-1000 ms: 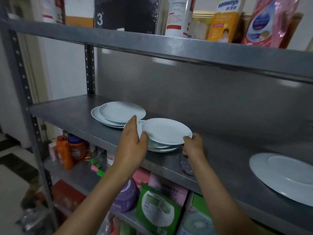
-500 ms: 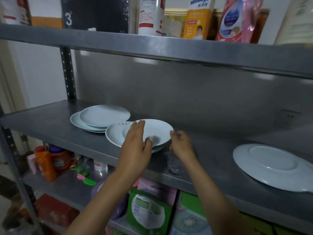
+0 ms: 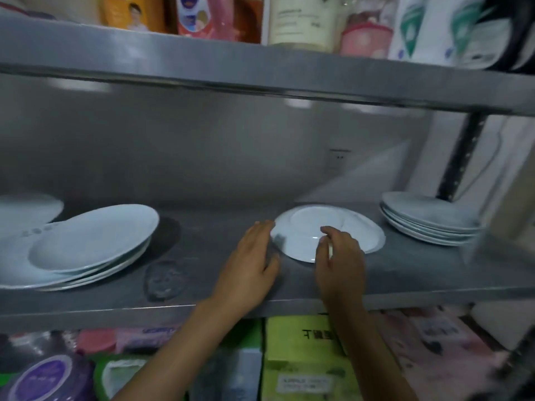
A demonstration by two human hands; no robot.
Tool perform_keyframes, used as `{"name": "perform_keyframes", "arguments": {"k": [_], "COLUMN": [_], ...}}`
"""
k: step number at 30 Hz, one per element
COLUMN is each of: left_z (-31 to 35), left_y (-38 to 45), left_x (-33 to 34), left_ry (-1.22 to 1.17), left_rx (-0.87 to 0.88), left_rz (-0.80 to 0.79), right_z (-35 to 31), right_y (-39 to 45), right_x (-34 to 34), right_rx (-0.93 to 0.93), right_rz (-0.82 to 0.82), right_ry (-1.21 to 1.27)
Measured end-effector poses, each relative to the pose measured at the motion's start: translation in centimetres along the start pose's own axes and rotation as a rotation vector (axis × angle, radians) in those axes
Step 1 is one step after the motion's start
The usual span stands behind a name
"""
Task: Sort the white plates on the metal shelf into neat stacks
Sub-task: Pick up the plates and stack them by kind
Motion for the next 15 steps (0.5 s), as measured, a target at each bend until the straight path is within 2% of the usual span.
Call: {"name": "perform_keyframes", "arguments": {"k": [3, 6, 11, 15], "left_z": [2.1, 4.2, 4.4, 3.4], "left_y": [1.6, 3.6, 6.5, 6.6], "left_x": [3.7, 6.4, 10.7, 12.2], "left_ry": [-0.017, -0.078, 0.231, 0.327], "left_rx": [0.016, 0.022, 0.009, -0.029], "left_rz": [-0.072, -0.105, -0.206, -0.236], "right_z": [3.9, 7.4, 10.6, 11.3], "right_y": [0.8, 1.7, 3.2, 2.7], "right_x": [-2.3, -3.7, -4.3, -4.1], "right_rx": [-0.003, 0.047, 0.123, 0.054], "right_rz": [0.036, 0.042, 0.036, 0.031], "right_ry": [-0.153, -0.177, -0.142, -0.104]}}
Point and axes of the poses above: each hand's wrist, its own y-axis towards the middle knuckle, its own x-axis out of the palm, z = x × y, the point moved 5 cm from there along y, towards the middle knuckle, and after that the axes turned 3 degrees about x, right-handed, at the moved point
